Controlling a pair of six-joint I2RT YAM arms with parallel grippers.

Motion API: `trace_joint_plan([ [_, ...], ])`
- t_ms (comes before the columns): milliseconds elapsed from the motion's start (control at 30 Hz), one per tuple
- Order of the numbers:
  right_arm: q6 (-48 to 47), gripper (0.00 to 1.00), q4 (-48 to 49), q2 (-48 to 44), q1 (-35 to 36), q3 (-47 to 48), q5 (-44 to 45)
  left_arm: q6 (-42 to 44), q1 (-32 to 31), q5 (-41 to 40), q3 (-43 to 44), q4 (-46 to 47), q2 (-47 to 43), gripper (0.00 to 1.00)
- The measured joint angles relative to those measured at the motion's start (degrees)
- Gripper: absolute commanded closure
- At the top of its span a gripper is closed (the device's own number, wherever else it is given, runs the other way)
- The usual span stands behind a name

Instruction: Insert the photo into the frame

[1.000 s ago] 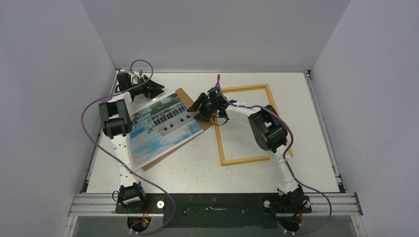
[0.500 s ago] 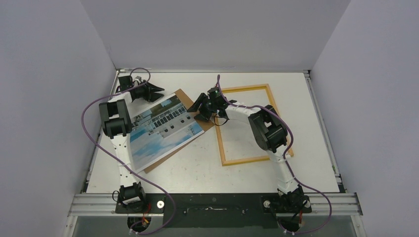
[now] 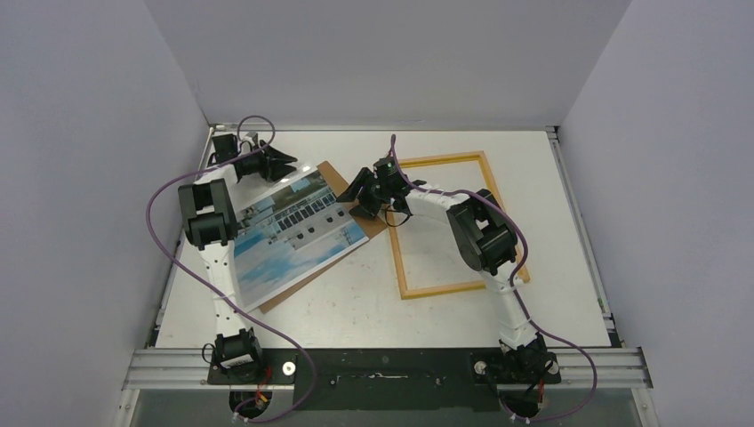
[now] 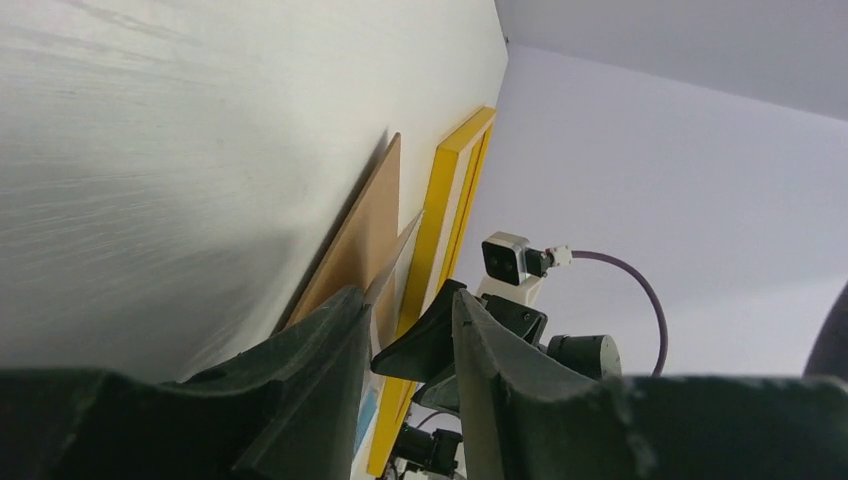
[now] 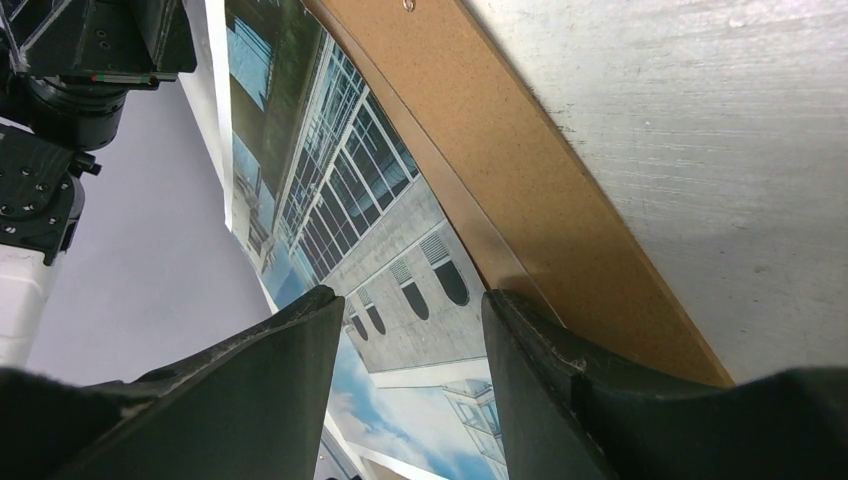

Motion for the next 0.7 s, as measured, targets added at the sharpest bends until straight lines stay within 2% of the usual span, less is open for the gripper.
trace_joint_plan([
  [133,-0.11,0.44,-0.17,0.00,0.00,0.13,0.02,7.67,-0.46,1.11,1.75,-3.48,0.00,0.65],
  [333,-1.22,0.44,-1.05,0.00,0.00,0.57,0.02,29.38,-3.10,-0.11,11.78,-23.41,0.00,0.66],
  [400,-1.49,0.44,-1.16,0.00,0.00,0.63,0.02,34.36,-4.13,0.33,14.38,-26.95,0.00,0.66],
  [700,-2.78,0.44,-1.25,0.02,0.04,0.76,-0.48,46.56,-5.18,0.66,15.30,-35.98,0.00,0.64],
])
